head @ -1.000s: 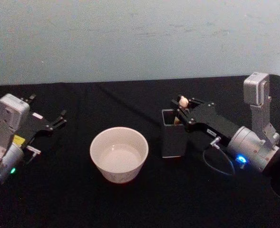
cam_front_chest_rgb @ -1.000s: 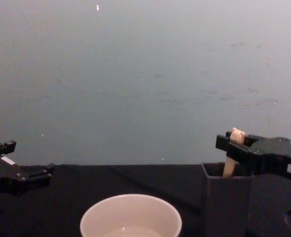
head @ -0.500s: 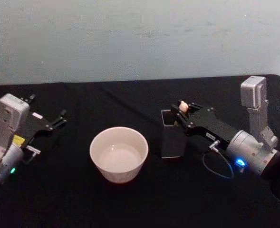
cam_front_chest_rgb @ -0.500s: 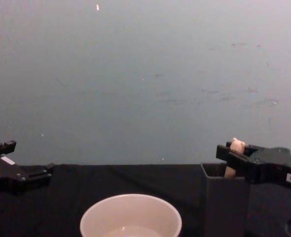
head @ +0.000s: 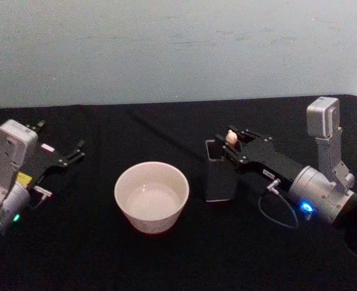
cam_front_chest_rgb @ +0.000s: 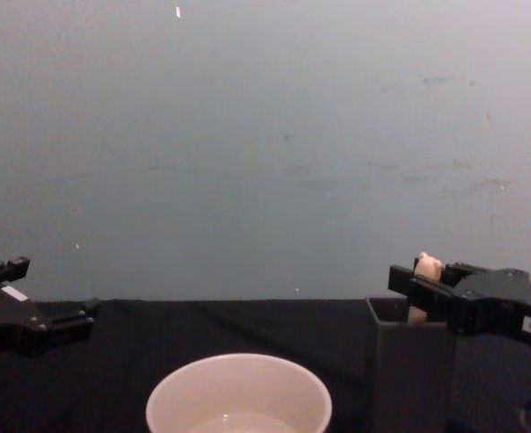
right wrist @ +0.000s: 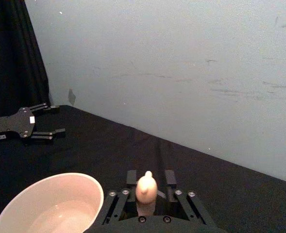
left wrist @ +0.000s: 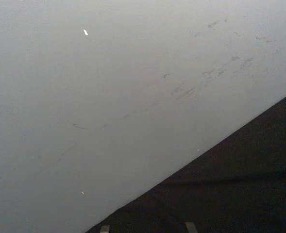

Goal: Pick up the stirring spoon with one hand, stir inside the cup, then place it back in its original position.

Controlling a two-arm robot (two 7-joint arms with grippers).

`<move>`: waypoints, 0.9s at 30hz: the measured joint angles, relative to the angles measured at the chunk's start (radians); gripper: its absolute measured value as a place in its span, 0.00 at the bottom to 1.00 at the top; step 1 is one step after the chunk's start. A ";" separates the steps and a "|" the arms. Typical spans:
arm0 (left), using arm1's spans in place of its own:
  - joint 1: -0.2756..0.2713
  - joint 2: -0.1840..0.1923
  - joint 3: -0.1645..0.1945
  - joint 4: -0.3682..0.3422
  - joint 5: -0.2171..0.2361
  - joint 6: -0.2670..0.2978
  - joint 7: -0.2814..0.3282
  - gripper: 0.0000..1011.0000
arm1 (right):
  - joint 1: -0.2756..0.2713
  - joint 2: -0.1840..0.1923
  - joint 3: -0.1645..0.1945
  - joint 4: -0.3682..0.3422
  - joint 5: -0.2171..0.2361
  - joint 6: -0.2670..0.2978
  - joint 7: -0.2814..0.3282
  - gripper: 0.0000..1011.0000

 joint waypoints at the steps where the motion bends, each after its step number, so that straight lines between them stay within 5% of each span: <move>1: 0.000 0.000 0.000 0.000 0.000 0.000 0.000 0.99 | 0.000 0.000 0.000 0.000 0.000 0.000 0.000 0.37; 19: 0.000 0.000 0.000 0.000 0.000 0.000 0.000 0.99 | 0.001 0.000 0.000 -0.001 0.000 -0.001 0.002 0.92; 27: 0.000 0.000 0.000 0.000 0.000 0.000 0.000 0.99 | 0.001 0.000 0.000 -0.001 0.000 -0.002 0.003 0.99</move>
